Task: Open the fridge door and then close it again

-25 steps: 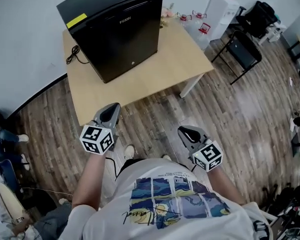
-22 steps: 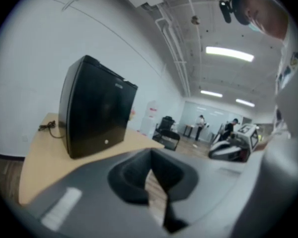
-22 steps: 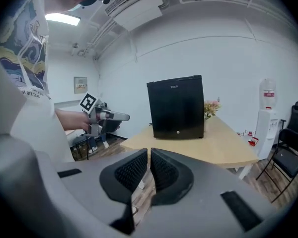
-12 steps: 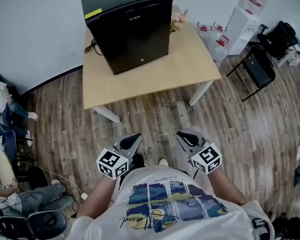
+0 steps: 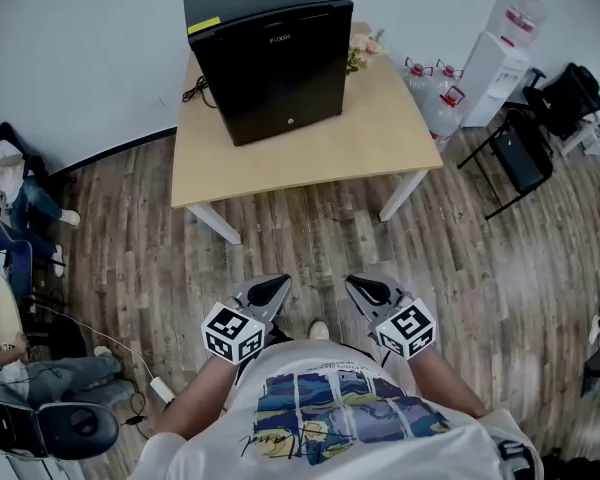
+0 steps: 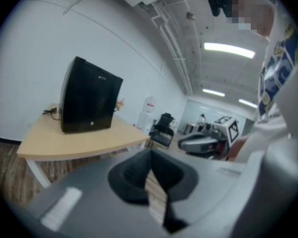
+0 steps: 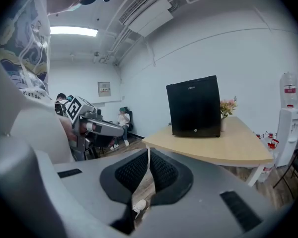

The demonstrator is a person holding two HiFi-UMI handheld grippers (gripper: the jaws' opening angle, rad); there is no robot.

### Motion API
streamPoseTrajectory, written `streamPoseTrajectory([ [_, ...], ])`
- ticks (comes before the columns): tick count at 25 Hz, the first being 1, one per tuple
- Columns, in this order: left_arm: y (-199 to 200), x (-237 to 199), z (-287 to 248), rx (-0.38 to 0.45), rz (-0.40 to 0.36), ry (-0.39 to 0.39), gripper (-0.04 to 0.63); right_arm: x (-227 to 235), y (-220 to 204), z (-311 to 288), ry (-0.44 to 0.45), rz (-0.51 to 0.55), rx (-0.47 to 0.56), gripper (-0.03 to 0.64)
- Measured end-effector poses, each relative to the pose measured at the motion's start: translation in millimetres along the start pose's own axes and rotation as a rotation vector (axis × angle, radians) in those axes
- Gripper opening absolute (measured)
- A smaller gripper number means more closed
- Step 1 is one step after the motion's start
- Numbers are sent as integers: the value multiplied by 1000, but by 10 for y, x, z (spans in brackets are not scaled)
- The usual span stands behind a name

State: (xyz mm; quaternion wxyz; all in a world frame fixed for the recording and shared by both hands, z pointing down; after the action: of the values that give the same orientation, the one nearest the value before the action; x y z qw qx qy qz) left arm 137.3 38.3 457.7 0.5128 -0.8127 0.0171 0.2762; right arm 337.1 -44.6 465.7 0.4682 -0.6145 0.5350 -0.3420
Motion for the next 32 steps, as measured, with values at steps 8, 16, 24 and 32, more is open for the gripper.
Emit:
streamPoseTrajectory([
  [8, -56, 85, -67, -44, -4, -14, 6, -71, -125, 141, -26, -34, -4, 21],
  [16, 157, 224, -348, -23, -30, -84, 6, 25, -158, 199, -62, -36, -10, 20],
  [24, 325, 32, -286, -1, -49, -58, 6, 115, -11, 22, -77, -8, 12, 20],
  [32, 417, -146, -215, 10, -23, -12, 6, 182, 135, -156, -49, 18, 16, 19],
])
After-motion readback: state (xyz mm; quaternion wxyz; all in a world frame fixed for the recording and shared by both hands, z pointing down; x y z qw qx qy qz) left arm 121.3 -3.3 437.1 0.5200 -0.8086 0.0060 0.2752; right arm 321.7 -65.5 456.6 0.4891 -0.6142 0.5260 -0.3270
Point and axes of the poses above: the fingertips, and each gripper's own axes: z backward along the fingers, x to its right, y out of its top, the point moved 7 cm from there along z, backward along the fingers, and after that the axes turned 13 degrees about z, right-handed, at the moved point
